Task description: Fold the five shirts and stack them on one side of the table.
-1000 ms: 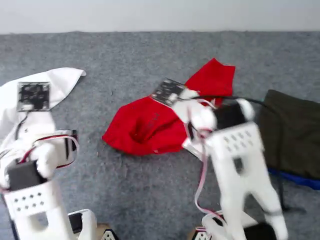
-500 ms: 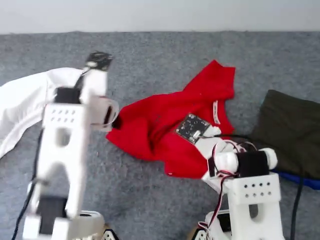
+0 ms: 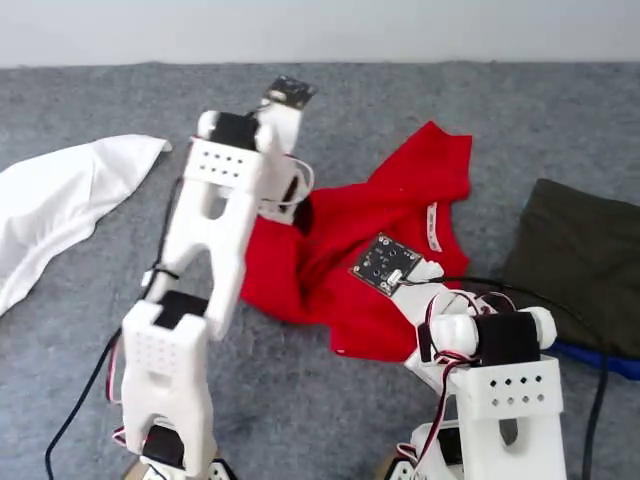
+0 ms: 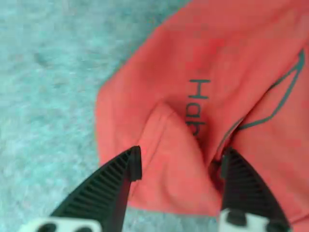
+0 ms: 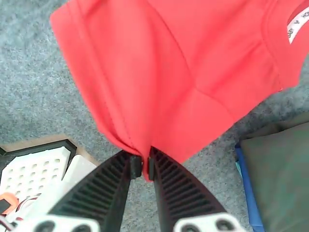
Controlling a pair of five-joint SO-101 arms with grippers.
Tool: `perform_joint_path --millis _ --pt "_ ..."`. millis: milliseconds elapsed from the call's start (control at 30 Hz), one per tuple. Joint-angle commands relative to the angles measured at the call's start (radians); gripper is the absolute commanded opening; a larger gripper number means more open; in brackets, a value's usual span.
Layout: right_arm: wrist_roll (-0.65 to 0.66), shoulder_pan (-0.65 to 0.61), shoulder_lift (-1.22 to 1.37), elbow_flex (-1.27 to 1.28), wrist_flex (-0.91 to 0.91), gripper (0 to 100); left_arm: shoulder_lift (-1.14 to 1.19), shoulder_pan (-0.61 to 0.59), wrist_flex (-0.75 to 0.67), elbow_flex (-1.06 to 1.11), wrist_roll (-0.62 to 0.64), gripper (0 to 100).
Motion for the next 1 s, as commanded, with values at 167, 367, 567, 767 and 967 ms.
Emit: perform_joint_path --millis 167,367,567,767,967 --pt "0.008 0.045 -0.015 -0.003 0.038 1.0 0.057 -0.034 0.023 0.010 0.002 21" --pt "0.058 0.197 -0.015 -0.008 0.024 1.0 -0.103 -0.120 0.023 0.392 -0.103 20" --pt "0.126 0.326 -0.015 -0.008 -0.022 1.0 -0.359 -0.172 0.020 0.739 -0.221 16" --pt "0.141 0.389 -0.015 -0.008 -0.105 1.0 -0.644 -0.201 0.021 0.978 -0.308 15" --pt "0.140 0.366 -0.015 -0.003 -0.097 1.0 -0.893 -0.181 -0.006 1.003 -0.259 16"
